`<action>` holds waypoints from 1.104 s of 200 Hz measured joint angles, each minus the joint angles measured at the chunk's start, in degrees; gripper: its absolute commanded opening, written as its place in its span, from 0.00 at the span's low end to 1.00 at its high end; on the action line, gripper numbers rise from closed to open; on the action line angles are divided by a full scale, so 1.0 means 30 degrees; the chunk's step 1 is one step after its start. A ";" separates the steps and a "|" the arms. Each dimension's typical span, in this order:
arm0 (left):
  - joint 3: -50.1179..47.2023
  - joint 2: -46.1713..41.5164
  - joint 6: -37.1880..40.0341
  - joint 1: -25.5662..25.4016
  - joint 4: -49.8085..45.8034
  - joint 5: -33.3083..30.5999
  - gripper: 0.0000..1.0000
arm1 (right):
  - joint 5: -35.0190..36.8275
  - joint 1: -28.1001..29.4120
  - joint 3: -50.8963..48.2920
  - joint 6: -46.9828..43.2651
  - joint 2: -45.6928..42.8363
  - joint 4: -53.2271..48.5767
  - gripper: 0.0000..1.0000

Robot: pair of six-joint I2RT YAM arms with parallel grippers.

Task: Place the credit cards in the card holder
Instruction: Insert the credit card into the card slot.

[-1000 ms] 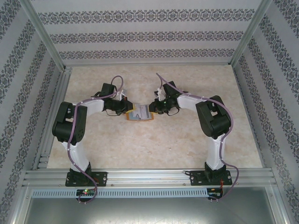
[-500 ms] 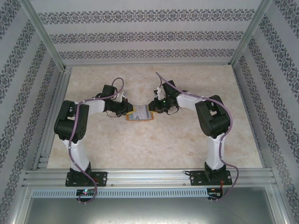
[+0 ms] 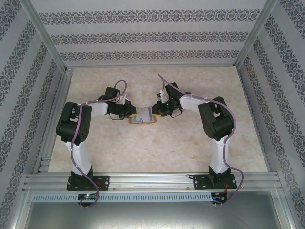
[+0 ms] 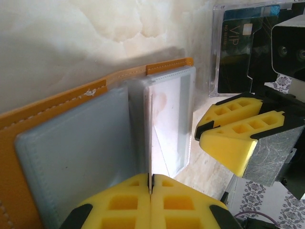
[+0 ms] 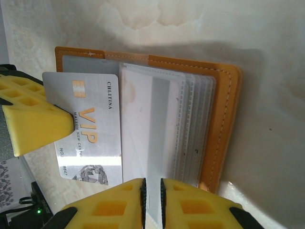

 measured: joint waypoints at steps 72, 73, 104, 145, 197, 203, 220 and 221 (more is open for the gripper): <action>0.0000 0.0109 -0.0080 0.0000 0.0007 0.0007 0.00 | 0.0240 0.0000 0.0007 -0.0051 0.0022 -0.0189 0.20; 0.0000 0.0117 -0.0087 0.0000 0.0007 0.0015 0.00 | 0.0240 0.0000 0.0007 -0.0058 0.0029 -0.0197 0.20; 0.0000 0.0277 -0.0131 0.0000 0.0000 0.0138 0.00 | 0.0299 0.0000 0.0007 -0.0058 0.0168 -0.0204 0.20; 0.0015 0.0328 -0.0131 -0.0022 -0.0044 0.0146 0.00 | 0.0291 0.0000 0.0080 -0.0051 0.0226 -0.0233 0.20; 0.0342 0.0794 -0.0131 -0.0036 -0.0109 0.0466 0.00 | 0.0291 0.0007 0.0219 -0.0058 0.0291 -0.0415 0.20; 0.0364 0.0823 -0.0131 -0.0036 -0.0124 0.0503 0.00 | 0.0291 0.0007 0.0219 -0.0058 0.0291 -0.0423 0.20; 0.0495 0.0918 -0.0131 -0.0036 -0.0146 0.0576 0.00 | 0.0299 0.0007 0.0226 -0.0058 0.0306 -0.0437 0.20; 0.0503 0.0925 -0.0131 -0.0036 -0.0146 0.0583 0.00 | 0.0291 0.0007 0.0226 -0.0058 0.0306 -0.0437 0.20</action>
